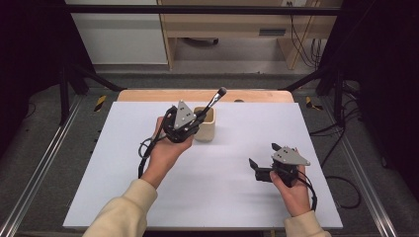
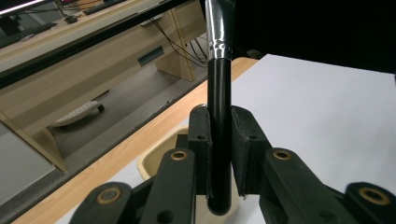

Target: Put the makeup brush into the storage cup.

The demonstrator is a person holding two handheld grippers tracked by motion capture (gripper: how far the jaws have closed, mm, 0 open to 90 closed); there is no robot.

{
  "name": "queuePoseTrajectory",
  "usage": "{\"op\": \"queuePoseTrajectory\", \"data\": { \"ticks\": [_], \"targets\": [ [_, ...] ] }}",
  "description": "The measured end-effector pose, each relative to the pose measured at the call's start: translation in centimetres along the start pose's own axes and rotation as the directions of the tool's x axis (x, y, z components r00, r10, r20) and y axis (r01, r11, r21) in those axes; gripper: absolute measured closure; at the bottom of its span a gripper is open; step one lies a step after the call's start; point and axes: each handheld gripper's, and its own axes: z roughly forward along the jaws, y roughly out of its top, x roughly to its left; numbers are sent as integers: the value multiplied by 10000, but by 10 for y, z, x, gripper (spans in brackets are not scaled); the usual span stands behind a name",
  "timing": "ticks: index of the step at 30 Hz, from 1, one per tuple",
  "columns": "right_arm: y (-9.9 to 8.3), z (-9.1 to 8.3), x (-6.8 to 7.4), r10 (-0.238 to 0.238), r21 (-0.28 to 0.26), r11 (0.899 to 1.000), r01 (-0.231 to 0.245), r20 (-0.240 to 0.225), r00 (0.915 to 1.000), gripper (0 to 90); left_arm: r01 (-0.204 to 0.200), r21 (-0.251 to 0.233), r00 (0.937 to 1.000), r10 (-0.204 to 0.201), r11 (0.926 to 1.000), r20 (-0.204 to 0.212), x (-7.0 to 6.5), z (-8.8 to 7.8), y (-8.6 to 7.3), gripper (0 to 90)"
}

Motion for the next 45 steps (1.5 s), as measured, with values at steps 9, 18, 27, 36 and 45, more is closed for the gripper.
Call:
{"op": "queuePoseTrajectory", "data": {
  "ticks": [9, 18, 27, 36, 45],
  "targets": [
    [1, -1, -1, 186, -152, 9997, -185, 33, 9998, 53, 722, -421, 9960, -743, 9965, -504, 14, 14, 6, 787],
    [0, -2, -1, 73, -191, 9998, -68, 265, 9996, 52, 1702, -1056, 9776, -1813, 9797, -1070, 19, 23, 8, 787],
    [-2, -4, -4, -38, -338, 9994, 50, 352, 9994, 53, 2166, -1324, 9631, -2339, 9672, -1332, 24, 34, -1, 787],
    [-2, -5, -4, -49, -391, 9992, 61, 316, 9995, 53, 2303, -1822, 9573, -2562, 9559, -1337, 24, 36, -3, 787],
    [-2, -5, -4, -95, -406, 9991, 108, 340, 9994, 52, 2662, -2247, 9483, -2964, 9373, -1129, 22, 40, -11, 787]
  ]
}}
